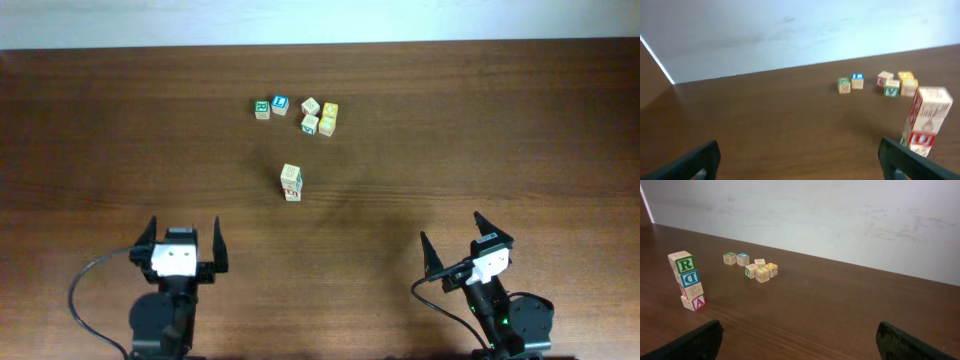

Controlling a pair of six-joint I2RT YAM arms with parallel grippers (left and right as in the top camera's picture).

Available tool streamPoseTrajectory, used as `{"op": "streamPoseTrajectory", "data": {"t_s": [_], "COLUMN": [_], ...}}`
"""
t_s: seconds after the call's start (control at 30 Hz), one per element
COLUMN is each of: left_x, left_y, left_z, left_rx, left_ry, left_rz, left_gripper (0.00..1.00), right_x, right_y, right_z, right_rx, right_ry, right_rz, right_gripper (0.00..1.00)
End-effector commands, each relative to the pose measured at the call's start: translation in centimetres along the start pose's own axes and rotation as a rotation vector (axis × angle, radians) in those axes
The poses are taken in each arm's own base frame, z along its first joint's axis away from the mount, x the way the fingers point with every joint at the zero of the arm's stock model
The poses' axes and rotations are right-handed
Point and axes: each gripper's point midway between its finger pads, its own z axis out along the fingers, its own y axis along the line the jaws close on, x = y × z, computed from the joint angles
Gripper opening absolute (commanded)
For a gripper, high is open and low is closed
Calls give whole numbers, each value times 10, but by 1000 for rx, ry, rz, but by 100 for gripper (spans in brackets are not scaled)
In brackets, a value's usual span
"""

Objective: Rotate 4 blocks

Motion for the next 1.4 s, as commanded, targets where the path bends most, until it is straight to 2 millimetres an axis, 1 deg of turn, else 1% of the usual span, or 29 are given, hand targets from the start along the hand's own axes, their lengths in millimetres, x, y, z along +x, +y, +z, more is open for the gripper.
{"op": "streamPoseTrajectory", "data": {"t_s": [0.0, 0.03, 0.07, 0.17, 1.37], "left_x": [21, 26, 18, 17, 17], "left_y": [3, 2, 1, -3, -3], "left_z": [-1, -2, -4, -4, -4], "left_rx": [-26, -23, -17, 6, 6], "left_ry": [-17, -16, -51, -56, -55], "left_rz": [55, 55, 52, 52, 52], "left_gripper": [99, 99, 99, 99, 99], "right_x": [3, 3, 3, 3, 3], "right_y": [0, 0, 0, 0, 0], "right_z": [0, 0, 0, 0, 0], "right_rx": [0, 0, 0, 0, 0], "right_ry": [1, 1, 1, 1, 1], "right_rz": [2, 2, 2, 2, 2], "right_gripper": [98, 98, 98, 98, 98]}}
